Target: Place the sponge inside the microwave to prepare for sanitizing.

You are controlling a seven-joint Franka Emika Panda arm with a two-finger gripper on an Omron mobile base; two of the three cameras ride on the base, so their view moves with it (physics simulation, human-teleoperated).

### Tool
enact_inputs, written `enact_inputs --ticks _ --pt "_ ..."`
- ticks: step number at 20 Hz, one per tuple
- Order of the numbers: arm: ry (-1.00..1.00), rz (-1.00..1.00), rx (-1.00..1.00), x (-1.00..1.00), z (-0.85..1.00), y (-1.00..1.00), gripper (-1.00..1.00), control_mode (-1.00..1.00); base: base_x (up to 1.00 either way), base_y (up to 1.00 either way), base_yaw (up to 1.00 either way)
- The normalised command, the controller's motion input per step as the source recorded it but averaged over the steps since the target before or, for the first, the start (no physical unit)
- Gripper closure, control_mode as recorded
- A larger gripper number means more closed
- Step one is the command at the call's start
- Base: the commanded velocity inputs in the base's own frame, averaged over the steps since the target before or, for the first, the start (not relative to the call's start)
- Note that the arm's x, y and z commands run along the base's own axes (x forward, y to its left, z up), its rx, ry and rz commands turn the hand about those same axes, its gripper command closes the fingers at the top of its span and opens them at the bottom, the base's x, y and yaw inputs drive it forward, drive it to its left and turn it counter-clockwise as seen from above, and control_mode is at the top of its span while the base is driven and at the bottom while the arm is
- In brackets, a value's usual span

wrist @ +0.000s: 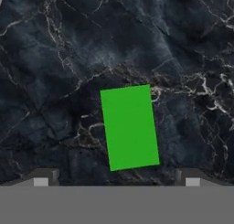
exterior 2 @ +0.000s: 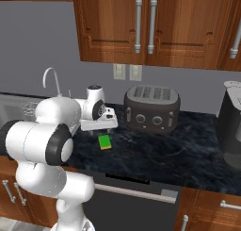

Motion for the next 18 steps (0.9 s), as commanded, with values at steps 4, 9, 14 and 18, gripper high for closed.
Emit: enact_inputs --ticks 4,9,14,18 --pt "0.02 0.0 0.0 0.28 -0.42 -0.01 -1.0 -1.0 0.0 0.0 0.0" --pt "0.01 0.0 0.0 0.22 -0.51 -0.02 -1.0 -1.0 0.0 0.0 0.0" --pt "0.0 0.0 0.0 0.12 -0.38 -0.07 -1.0 -1.0 0.0 0.0 0.0" --pt "0.03 0.0 0.0 0.0 -0.24 0.0 -1.0 -1.0 0.0 0.0 0.0"
